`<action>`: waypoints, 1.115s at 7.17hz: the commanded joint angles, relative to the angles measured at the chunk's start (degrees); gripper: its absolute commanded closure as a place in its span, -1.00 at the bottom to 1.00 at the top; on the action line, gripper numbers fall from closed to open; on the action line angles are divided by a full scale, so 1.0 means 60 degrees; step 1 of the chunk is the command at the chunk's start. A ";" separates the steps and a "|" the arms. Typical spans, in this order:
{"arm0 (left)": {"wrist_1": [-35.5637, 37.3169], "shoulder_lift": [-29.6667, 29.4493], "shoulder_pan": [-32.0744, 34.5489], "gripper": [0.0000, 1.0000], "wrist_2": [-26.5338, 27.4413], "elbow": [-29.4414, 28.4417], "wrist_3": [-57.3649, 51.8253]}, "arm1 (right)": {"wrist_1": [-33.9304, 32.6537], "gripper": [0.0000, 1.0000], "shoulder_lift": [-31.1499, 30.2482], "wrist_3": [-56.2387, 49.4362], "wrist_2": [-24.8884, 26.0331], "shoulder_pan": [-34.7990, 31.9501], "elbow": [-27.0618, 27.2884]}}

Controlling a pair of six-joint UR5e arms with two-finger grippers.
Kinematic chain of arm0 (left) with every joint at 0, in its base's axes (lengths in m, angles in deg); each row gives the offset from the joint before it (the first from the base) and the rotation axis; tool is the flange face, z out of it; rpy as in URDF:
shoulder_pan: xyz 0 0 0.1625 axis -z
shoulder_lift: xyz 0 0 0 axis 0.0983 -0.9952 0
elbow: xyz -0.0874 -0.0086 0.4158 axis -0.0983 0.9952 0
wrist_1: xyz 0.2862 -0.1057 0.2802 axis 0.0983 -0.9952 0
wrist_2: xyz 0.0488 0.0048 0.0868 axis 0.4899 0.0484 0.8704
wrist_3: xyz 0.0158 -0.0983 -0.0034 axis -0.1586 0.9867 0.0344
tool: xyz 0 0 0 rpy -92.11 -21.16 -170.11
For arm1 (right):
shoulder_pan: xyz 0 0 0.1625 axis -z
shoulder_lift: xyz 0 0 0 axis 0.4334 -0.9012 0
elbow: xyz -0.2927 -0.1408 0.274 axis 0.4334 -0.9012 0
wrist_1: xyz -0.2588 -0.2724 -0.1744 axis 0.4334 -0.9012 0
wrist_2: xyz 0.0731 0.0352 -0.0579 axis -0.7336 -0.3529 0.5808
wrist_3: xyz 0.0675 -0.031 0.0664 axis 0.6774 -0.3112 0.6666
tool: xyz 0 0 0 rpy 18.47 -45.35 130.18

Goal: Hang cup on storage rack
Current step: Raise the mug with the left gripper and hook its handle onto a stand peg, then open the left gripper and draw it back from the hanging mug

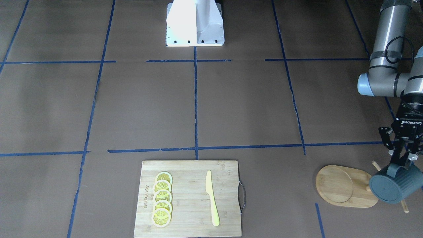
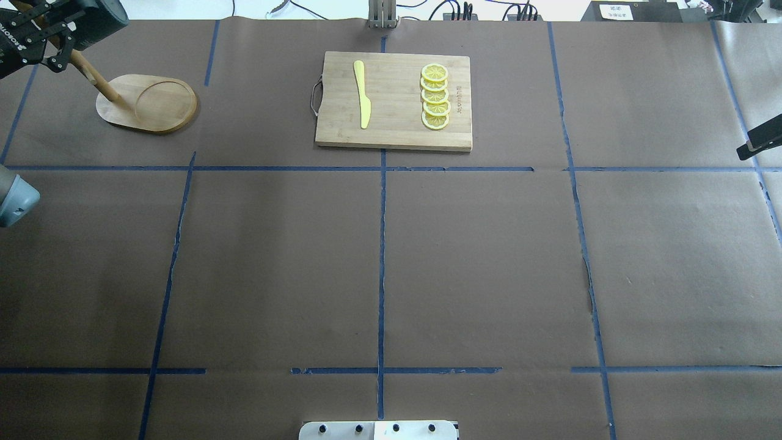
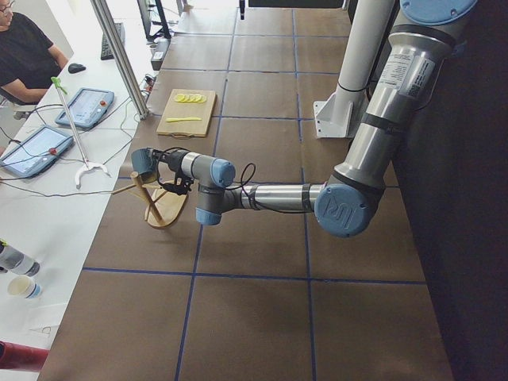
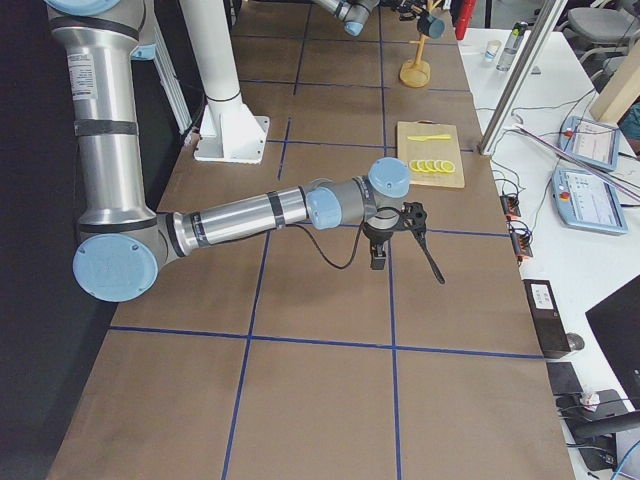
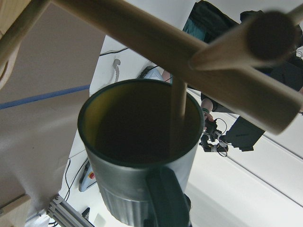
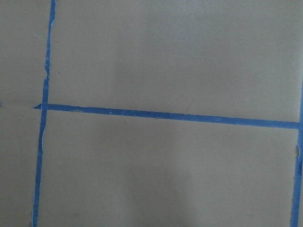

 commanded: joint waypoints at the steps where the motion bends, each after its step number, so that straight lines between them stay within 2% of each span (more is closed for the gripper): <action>1: -0.0001 0.0001 0.0000 0.54 -0.0024 -0.0059 0.0002 | 0.0000 -0.99 0.0000 0.0015 0.0011 0.0000 0.0000; 4: -0.0176 0.0205 0.0000 0.43 -0.0024 -0.0074 0.0002 | 0.0000 -0.99 0.0014 0.0015 0.0011 0.0000 0.0000; 5: -0.0177 0.0206 -0.0015 0.27 -0.0024 -0.0074 -0.0013 | 0.0000 -0.99 0.0015 0.0015 0.0011 0.0000 0.0000; 6: -0.0177 0.0220 -0.0029 -0.61 -0.0024 -0.0103 -0.0013 | 0.0000 -0.99 0.0015 0.0029 0.0011 0.0000 0.0000; 7: -0.0177 0.0220 -0.0029 -1.00 -0.0024 -0.0147 -0.0027 | 0.0000 -0.99 0.0015 0.0029 0.0011 0.0000 0.0000; 8: -0.0177 0.0249 -0.0029 -1.00 -0.0024 -0.0133 -0.0085 | 0.0000 -0.99 0.0015 0.0058 0.0011 0.0000 0.0000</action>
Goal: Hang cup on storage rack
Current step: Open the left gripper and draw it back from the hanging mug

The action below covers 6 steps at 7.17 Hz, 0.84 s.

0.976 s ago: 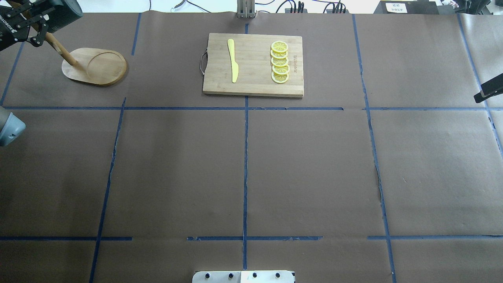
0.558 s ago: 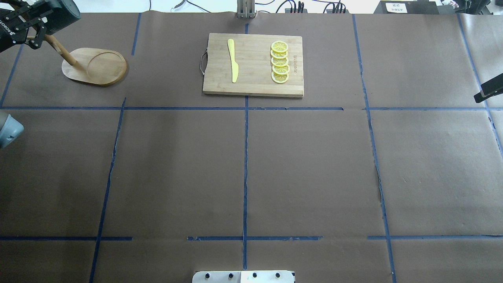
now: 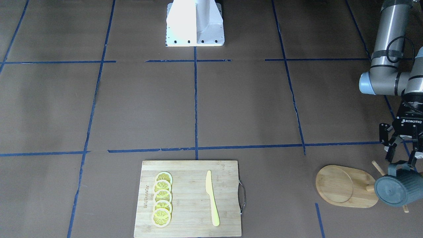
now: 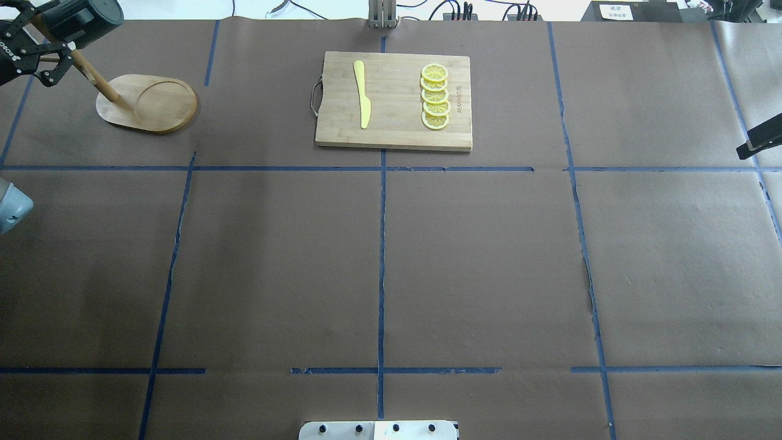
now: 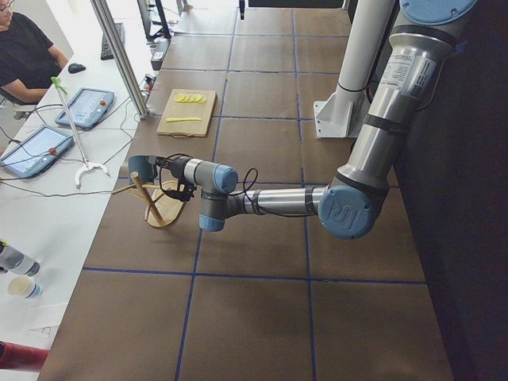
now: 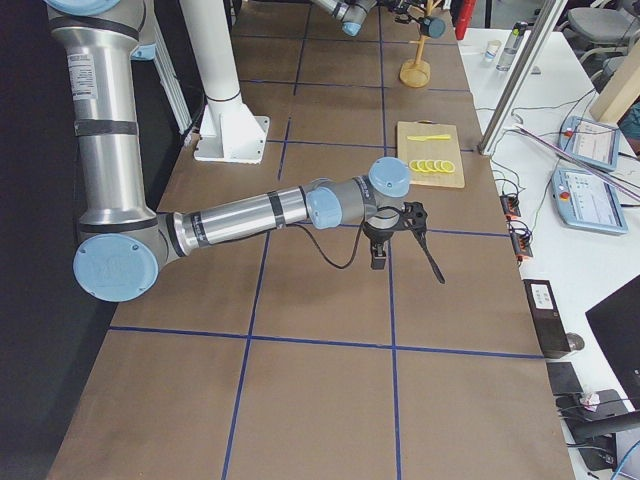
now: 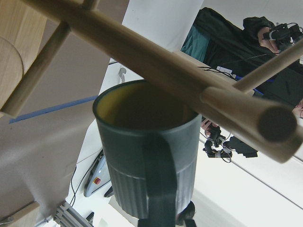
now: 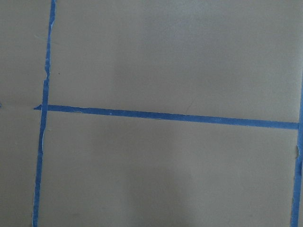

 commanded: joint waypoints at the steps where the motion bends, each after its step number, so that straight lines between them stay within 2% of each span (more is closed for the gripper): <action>1: -0.0146 0.0168 -0.0003 -1.00 -0.0029 0.0038 -0.0092 | 0.0000 -0.99 0.0015 0.0024 0.0000 0.0000 0.0000; 2: -0.0771 0.0431 0.0012 -1.00 -0.0479 0.0082 -0.0876 | 0.0000 -0.99 0.0030 0.0024 0.0000 0.0000 0.0000; 3: -0.1024 0.0535 0.0041 -1.00 -0.1383 0.0286 -0.2247 | 0.0000 -0.99 0.0030 0.0024 -0.0014 0.0000 0.0000; 4: -0.1070 0.1377 0.0041 -1.00 -0.1551 0.0853 -0.4175 | 0.0000 -0.99 0.0044 0.0038 -0.0015 0.0000 0.0000; 5: -0.1056 0.1937 0.0041 -1.00 -0.1567 0.1033 -0.6587 | 0.0000 -0.99 0.0045 0.0009 0.0000 0.0000 -0.0014; 6: -0.1055 0.2276 0.0070 -1.00 -0.1553 0.1107 -0.8134 | 0.0000 -0.99 0.0045 0.0024 -0.0014 0.0000 0.0029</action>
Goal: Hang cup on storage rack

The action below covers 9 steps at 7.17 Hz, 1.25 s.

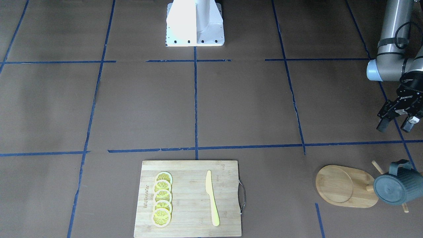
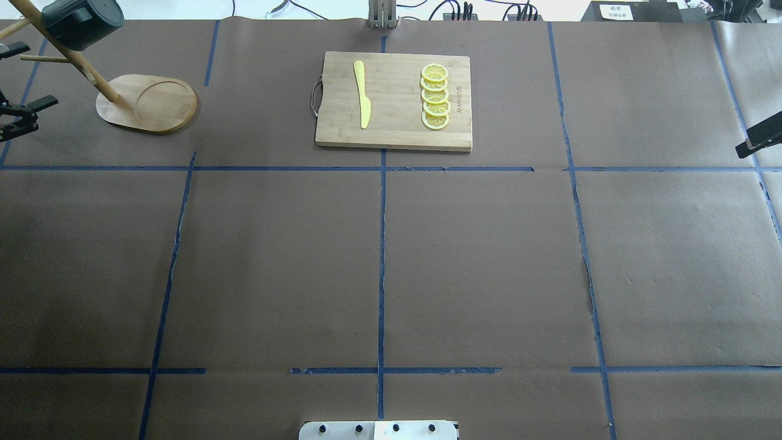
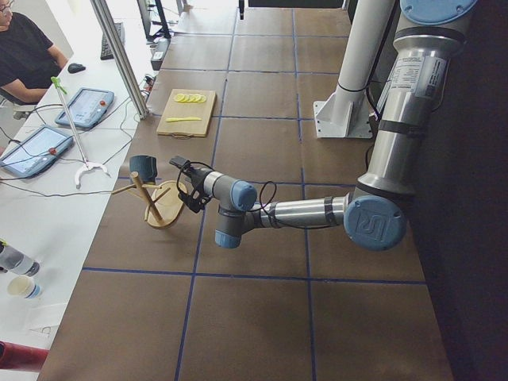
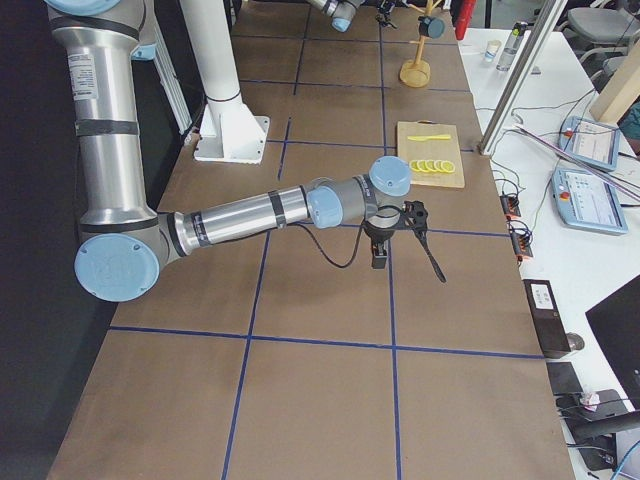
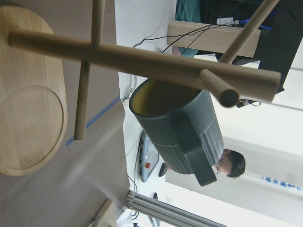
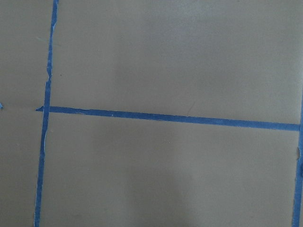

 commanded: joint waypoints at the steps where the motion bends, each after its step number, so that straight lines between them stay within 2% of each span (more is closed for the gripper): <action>1: 0.0026 0.0731 0.0397 -1.00 0.0022 0.0167 -0.3758 | 0.0000 -0.99 -0.0012 -0.0114 0.0051 0.0000 0.0042; 3: 0.0782 0.1054 0.0897 -1.00 0.0023 0.0123 -0.7548 | 0.0014 -0.99 -0.0012 -0.0144 0.0066 -0.0015 0.0071; 6: 0.3268 0.1245 0.1176 -0.99 -0.0064 0.0151 -1.2473 | -0.0073 -0.99 -0.0406 -0.0391 0.0096 -0.0539 0.0072; 7: 0.4395 0.1144 0.1250 -0.99 -0.0079 0.0167 -1.3143 | -0.0146 -0.99 -0.0509 -0.0408 0.0096 -0.0687 0.0042; 8: 0.4856 0.1157 0.1584 -0.98 -0.0167 0.0167 -1.3715 | -0.0132 -0.99 -0.0814 -0.0770 0.0168 -0.0746 0.0028; 9: 0.6006 0.1114 0.2008 -0.96 -0.0777 0.0181 -1.4794 | -0.0146 -0.99 -0.1151 -0.1412 0.0154 -0.1066 -0.0016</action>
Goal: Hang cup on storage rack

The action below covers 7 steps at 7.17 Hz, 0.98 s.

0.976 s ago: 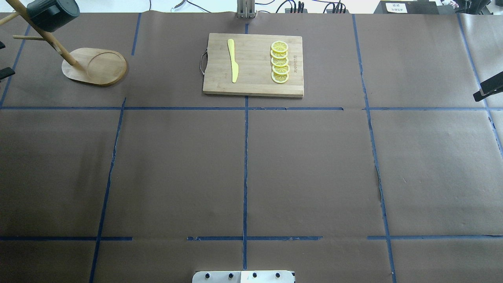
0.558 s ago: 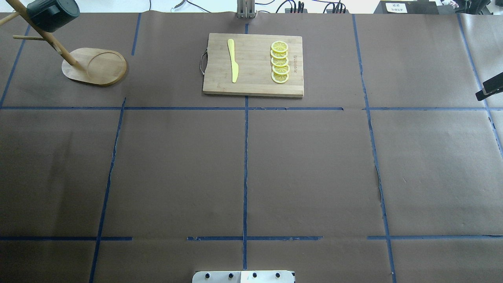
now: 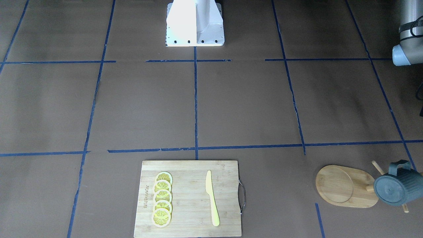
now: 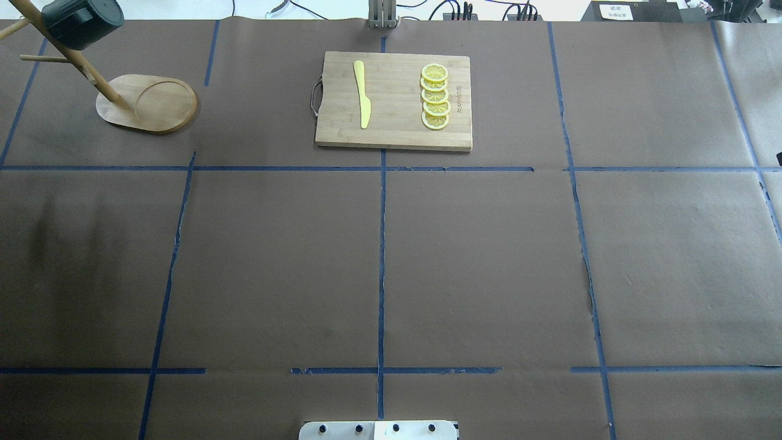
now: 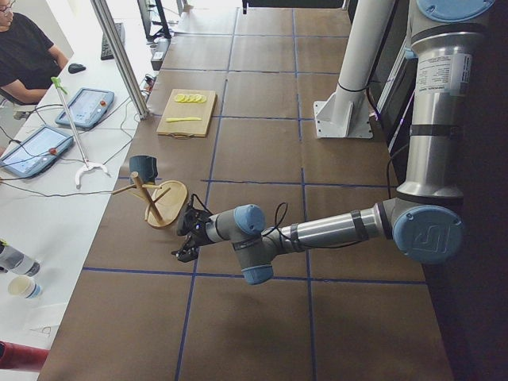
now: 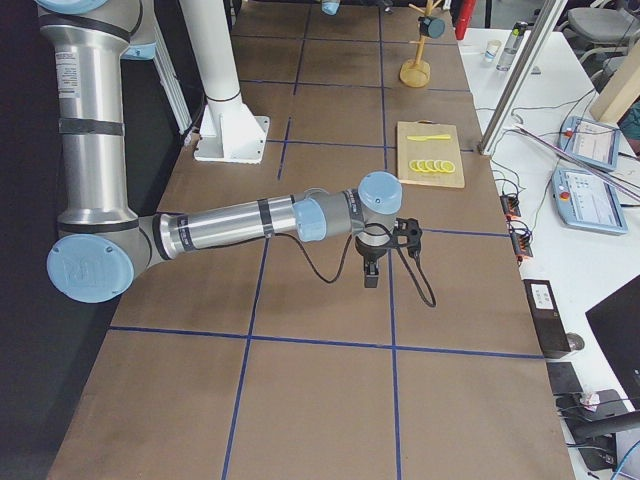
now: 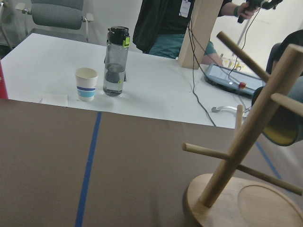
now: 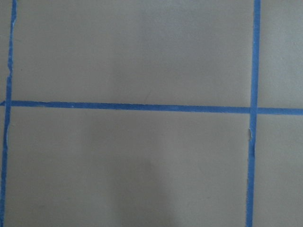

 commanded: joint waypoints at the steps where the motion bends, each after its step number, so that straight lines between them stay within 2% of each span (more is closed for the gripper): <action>1: 0.2180 -0.0108 0.1359 -0.95 -0.1933 0.0116 -0.2061 | 0.0013 -0.99 -0.0631 -0.0812 0.0027 -0.0417 -0.0057; 2: 0.3496 -0.0515 0.2282 -0.95 -0.3688 0.0204 -0.2244 | -0.0002 -0.99 -0.0735 -0.1133 0.0172 -0.0491 -0.0376; 3: 0.4741 -0.0693 0.2726 -0.94 -0.4880 0.0379 -0.2289 | 0.0100 -0.99 -0.0852 -0.1281 0.0087 -0.0724 -0.0902; 4: 0.5696 -0.0666 0.2556 -0.94 -0.5428 0.0772 -0.2348 | 0.0101 -0.99 -0.0868 -0.1283 0.0100 -0.0784 -0.0907; 5: 0.6576 -0.0564 0.2439 -0.90 -0.6057 0.1008 -0.3248 | 0.0101 -0.99 -0.0868 -0.1326 0.0100 -0.0857 -0.0907; 6: 0.8325 -0.0549 0.2322 -0.77 -0.6194 0.1460 -0.4373 | 0.0101 -1.00 -0.0883 -0.1457 0.0100 -0.0887 -0.0936; 7: 0.9894 -0.0563 0.2103 -0.80 -0.5964 0.2103 -0.5110 | 0.0101 -1.00 -0.0897 -0.1618 0.0057 -0.0902 -0.0922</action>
